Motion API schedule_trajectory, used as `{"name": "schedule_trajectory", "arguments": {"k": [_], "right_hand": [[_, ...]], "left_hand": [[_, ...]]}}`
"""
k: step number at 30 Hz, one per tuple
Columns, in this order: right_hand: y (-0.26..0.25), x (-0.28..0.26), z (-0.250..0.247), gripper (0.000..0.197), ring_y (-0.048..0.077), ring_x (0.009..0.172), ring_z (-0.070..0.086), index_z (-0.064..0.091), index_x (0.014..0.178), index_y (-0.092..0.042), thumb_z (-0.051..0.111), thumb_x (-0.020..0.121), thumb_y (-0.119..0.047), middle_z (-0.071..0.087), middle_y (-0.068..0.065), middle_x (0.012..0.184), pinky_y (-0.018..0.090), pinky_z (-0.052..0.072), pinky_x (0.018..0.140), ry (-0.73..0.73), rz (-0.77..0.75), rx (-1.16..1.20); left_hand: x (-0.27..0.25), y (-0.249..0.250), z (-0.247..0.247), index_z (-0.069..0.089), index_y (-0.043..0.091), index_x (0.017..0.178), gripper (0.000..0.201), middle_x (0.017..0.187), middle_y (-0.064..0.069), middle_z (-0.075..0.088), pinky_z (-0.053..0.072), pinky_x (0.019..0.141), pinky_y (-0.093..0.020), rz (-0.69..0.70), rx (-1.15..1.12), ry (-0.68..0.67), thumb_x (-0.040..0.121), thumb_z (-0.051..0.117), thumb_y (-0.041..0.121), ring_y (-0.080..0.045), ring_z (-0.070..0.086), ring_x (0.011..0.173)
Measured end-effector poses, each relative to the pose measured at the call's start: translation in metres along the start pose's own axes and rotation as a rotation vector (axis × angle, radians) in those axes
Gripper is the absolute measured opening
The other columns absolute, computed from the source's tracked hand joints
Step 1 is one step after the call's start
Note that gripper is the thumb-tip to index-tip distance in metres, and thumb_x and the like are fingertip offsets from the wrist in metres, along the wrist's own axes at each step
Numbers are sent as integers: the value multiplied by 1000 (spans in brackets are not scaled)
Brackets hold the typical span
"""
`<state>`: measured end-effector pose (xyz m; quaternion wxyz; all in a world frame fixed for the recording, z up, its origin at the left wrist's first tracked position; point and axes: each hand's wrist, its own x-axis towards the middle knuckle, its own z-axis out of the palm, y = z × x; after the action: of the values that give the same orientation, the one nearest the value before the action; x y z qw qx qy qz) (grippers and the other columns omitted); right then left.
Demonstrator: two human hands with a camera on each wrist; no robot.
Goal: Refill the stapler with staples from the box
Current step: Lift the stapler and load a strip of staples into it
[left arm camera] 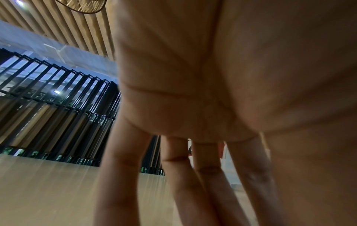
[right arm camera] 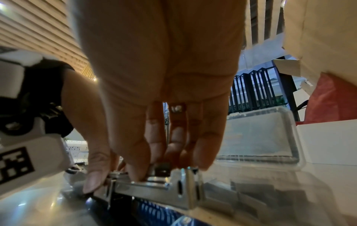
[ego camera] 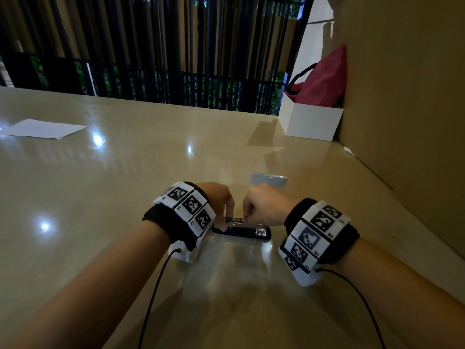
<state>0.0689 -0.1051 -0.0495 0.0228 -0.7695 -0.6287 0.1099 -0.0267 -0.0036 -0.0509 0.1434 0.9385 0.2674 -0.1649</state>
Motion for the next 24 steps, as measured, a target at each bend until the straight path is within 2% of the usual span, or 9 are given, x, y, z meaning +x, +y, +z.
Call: {"name": "schedule_trajectory", "arguments": {"k": [3, 6, 9, 11, 14, 17, 20, 22, 24], "right_hand": [[1, -3, 2, 10, 20, 77, 59, 71, 85, -9, 69, 77, -14, 68, 8, 86, 29, 46, 64, 2, 8, 0], [3, -6, 1, 12, 17, 77, 57, 72, 87, -5, 70, 77, -13, 72, 11, 93, 28, 45, 65, -18, -5, 26], [6, -9, 1, 14, 17, 75, 58, 73, 88, -2, 71, 77, -12, 73, 14, 92, 29, 47, 66, -33, -28, 48], [7, -13, 2, 16, 21, 77, 63, 73, 88, -1, 72, 77, -12, 73, 16, 92, 31, 50, 67, -35, -47, 57], [8, -17, 3, 18, 26, 83, 68, 75, 90, 0, 72, 77, -12, 75, 16, 91, 35, 55, 74, -34, -68, 52], [6, -18, 3, 20, 26, 86, 68, 75, 91, 0, 73, 77, -14, 74, 16, 93, 34, 53, 75, -43, -64, 33], [5, -19, 2, 21, 25, 89, 67, 74, 94, 0, 73, 76, -11, 74, 15, 96, 31, 51, 74, -45, -62, 12], [6, -21, 2, 20, 26, 88, 66, 73, 93, 0, 74, 76, -10, 73, 14, 95, 31, 52, 72, -48, -48, 3], [7, -23, 3, 23, 21, 79, 58, 71, 92, -1, 76, 74, -13, 67, 4, 83, 24, 45, 60, -52, -24, 11]], "left_hand": [[-1, 4, 2, 69, 16, 108, 36, 90, 1, 62, 42, 76, -26, 14, 30, -5, 73, 77, 20, -14, 55, 82], [-5, 6, 4, 68, 16, 108, 35, 89, 1, 62, 41, 69, -24, 31, 28, -10, 73, 76, 20, -14, 55, 75], [-10, 6, 7, 69, 14, 106, 33, 83, 1, 61, 37, 51, -18, 75, 20, 0, 74, 75, 19, -4, 50, 55], [-11, 6, 9, 68, 12, 106, 32, 78, 2, 61, 35, 49, -16, 91, 13, -1, 75, 75, 17, 0, 47, 51], [-12, 8, 10, 68, 12, 106, 33, 67, 9, 55, 39, 54, -21, 90, 10, -2, 74, 76, 17, -1, 47, 54], [-12, 9, 10, 68, 12, 105, 33, 68, 8, 58, 37, 51, -18, 85, 5, -8, 74, 76, 18, 0, 48, 52], [-14, 6, 10, 66, 15, 110, 38, 93, -1, 71, 39, 54, -19, 59, -11, -40, 73, 77, 17, -4, 52, 58], [-17, 3, 10, 62, 15, 116, 47, 108, -5, 69, 42, 68, -21, 30, -4, -81, 72, 78, 15, -12, 56, 75], [-21, 0, 10, 62, 12, 116, 47, 112, -7, 68, 40, 74, -24, 25, 34, -75, 72, 78, 13, -15, 54, 88]]}}
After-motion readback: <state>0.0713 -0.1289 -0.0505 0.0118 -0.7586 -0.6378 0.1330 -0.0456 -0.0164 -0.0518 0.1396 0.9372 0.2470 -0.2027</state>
